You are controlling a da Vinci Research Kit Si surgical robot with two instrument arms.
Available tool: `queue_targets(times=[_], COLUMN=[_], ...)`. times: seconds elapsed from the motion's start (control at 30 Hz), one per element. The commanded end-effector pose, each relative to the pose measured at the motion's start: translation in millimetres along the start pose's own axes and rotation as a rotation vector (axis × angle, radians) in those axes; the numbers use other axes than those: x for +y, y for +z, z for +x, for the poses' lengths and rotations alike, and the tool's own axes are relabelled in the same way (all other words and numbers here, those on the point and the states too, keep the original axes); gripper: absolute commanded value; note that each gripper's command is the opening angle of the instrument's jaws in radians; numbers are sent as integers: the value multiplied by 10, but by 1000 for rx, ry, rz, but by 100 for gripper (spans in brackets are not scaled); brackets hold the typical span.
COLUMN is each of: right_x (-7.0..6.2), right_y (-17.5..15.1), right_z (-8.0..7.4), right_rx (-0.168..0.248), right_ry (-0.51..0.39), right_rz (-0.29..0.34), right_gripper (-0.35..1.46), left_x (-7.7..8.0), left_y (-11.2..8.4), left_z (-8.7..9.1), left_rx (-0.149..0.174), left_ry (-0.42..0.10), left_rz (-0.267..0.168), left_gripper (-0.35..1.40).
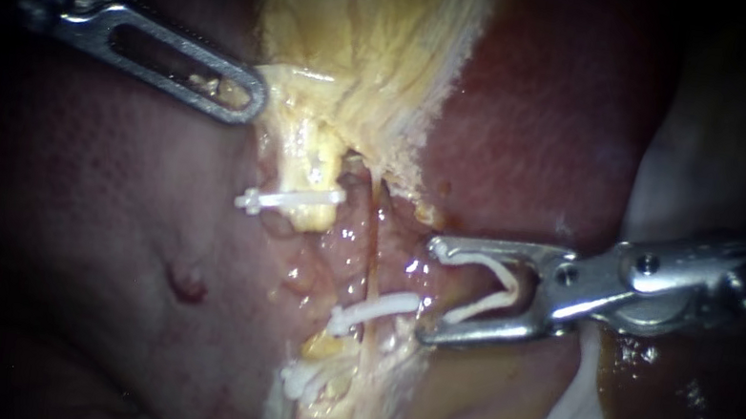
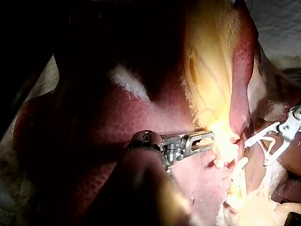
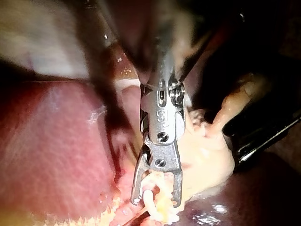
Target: Clipping second clip right tube
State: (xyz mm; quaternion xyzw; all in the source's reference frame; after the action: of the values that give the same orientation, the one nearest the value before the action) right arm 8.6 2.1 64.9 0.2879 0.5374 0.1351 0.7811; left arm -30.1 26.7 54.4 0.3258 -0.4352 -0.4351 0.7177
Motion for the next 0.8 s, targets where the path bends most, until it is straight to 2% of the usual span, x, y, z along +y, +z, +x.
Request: queue_targets(times=[0.03,0.37,0.8], right_x=[2,26,31], right_y=[3,19,55], right_z=[-3,-27,-28], right_rx=[-1,-3,-4], right_ry=[19,88,116], right_rz=[-4,1,34], right_gripper=[50,50,50], left_x=[0,-1,-1], left_y=[0,2,4], left_z=[0,1,2], left_rx=[0,-1,-2], left_ry=[0,0,1], left_rz=[-1,-2,-4], left_gripper=[-35,-35,-35])
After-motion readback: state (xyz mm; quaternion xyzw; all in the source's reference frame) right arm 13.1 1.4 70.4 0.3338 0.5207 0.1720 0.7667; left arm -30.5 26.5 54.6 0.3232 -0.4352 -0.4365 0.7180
